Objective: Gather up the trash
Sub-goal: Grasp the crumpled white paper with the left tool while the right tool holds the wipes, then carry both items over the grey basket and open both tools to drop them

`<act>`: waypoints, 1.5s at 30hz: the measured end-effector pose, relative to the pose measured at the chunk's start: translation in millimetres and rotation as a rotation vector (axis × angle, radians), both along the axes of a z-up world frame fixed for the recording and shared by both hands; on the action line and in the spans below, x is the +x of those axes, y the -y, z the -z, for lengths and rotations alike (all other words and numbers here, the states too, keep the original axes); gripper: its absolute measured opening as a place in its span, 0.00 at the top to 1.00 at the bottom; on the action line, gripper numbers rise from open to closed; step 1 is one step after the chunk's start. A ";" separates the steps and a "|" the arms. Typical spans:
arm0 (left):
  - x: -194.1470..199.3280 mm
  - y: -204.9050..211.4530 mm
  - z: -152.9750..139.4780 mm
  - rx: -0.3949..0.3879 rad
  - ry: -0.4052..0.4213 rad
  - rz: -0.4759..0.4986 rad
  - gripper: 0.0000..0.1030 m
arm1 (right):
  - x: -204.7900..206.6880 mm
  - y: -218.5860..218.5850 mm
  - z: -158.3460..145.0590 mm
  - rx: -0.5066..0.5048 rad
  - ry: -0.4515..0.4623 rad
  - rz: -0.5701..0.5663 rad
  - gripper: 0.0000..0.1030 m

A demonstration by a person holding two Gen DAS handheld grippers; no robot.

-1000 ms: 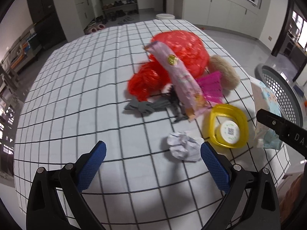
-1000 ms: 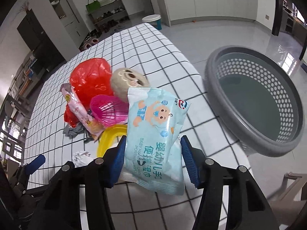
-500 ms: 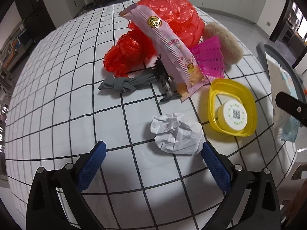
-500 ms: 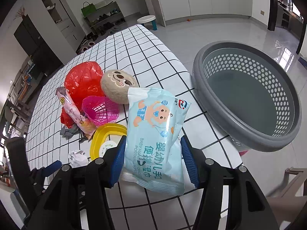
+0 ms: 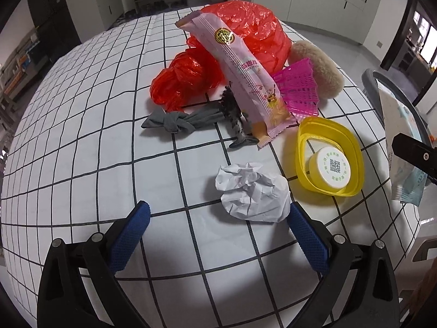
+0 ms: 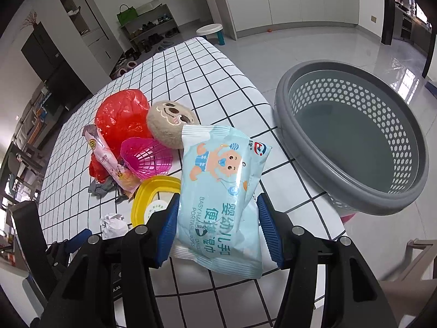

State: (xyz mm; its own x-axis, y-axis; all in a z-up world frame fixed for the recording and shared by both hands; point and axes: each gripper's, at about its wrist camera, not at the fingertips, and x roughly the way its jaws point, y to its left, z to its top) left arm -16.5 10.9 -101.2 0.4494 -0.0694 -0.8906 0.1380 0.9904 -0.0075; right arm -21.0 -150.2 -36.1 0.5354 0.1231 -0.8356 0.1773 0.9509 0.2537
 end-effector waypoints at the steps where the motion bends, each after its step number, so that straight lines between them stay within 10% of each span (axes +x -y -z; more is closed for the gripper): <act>1: -1.8 -1.1 -0.2 0.000 -0.001 0.003 0.05 | -0.1 0.2 0.2 0.001 -0.001 0.000 0.47; 23: 34.3 3.8 -9.3 0.004 -0.031 0.027 0.07 | 2.0 3.3 4.8 0.000 -0.014 0.013 0.47; 31: 34.6 -4.2 -21.9 -0.018 0.015 0.035 0.59 | 2.1 5.6 8.4 0.000 -0.021 0.017 0.47; 45: 29.0 30.5 -84.5 -0.071 0.152 0.209 0.64 | -10.3 48.6 0.3 -0.038 0.006 0.120 0.47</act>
